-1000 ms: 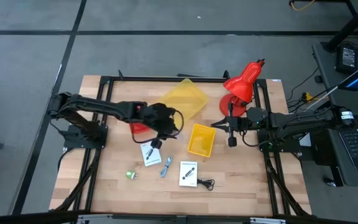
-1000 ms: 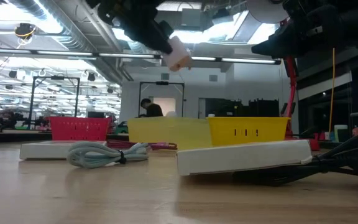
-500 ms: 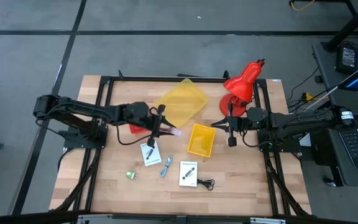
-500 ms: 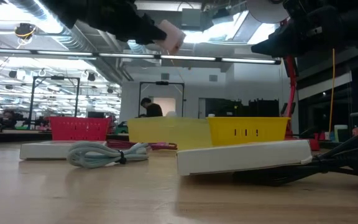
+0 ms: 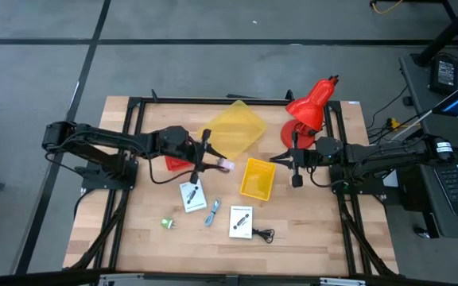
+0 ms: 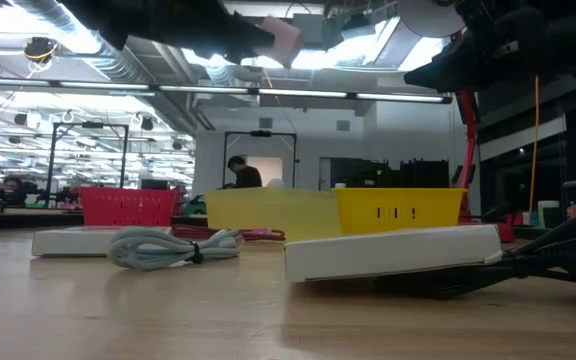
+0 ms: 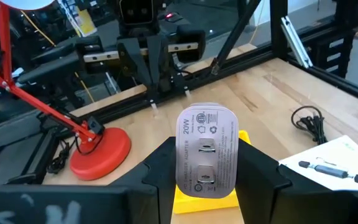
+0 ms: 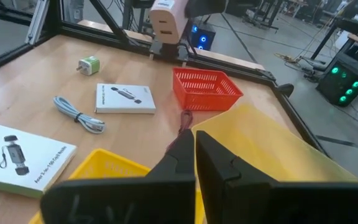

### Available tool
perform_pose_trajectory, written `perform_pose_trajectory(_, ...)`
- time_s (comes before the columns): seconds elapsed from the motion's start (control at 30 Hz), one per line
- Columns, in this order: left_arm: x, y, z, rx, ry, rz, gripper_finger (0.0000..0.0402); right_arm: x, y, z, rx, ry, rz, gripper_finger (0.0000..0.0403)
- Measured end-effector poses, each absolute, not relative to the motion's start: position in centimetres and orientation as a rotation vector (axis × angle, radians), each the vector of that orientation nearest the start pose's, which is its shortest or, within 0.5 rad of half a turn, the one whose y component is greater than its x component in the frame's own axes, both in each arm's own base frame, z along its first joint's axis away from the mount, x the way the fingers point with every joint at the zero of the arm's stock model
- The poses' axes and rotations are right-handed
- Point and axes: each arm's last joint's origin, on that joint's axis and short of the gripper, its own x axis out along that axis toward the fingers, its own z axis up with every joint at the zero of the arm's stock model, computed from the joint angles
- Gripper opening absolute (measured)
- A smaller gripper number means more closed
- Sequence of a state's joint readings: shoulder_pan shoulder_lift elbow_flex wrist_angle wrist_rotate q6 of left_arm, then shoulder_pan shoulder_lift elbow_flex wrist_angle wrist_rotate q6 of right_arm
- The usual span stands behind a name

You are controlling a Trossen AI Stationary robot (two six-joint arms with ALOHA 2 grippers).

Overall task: Pick and place items into bin
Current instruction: Put the pink charger adapter into the red bin

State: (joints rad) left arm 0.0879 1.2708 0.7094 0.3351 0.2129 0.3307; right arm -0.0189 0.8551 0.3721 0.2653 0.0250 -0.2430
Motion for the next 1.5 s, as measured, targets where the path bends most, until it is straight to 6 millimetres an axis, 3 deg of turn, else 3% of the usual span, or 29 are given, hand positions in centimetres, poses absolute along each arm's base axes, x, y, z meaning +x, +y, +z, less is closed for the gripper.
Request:
perform_pose_trajectory(0.43, 27.5, 1.2, 25.5, 0.267, 0.245, 0.147, 0.012, 18.6, -0.4, 22.1, -0.24, 0.223, -0.017, 0.0)
perform_pose_trajectory(0.93, 26.6, -0.3, 25.1, 0.229, 0.34, 0.311, 0.012, 18.6, -0.4, 22.0, -0.243, 0.23, -0.016, 0.0)
perform_pose_trajectory(1.13, 24.3, -1.3, 25.5, 0.213, 0.326, 0.413, 0.012, 18.6, -0.4, 22.0, -0.244, 0.231, -0.016, 0.0)
perform_pose_trajectory(1.5, 18.7, -1.4, 23.3, 0.103, 0.218, 0.479, 0.012, 18.6, -0.4, 22.0, -0.269, 0.23, -0.013, 0.0)
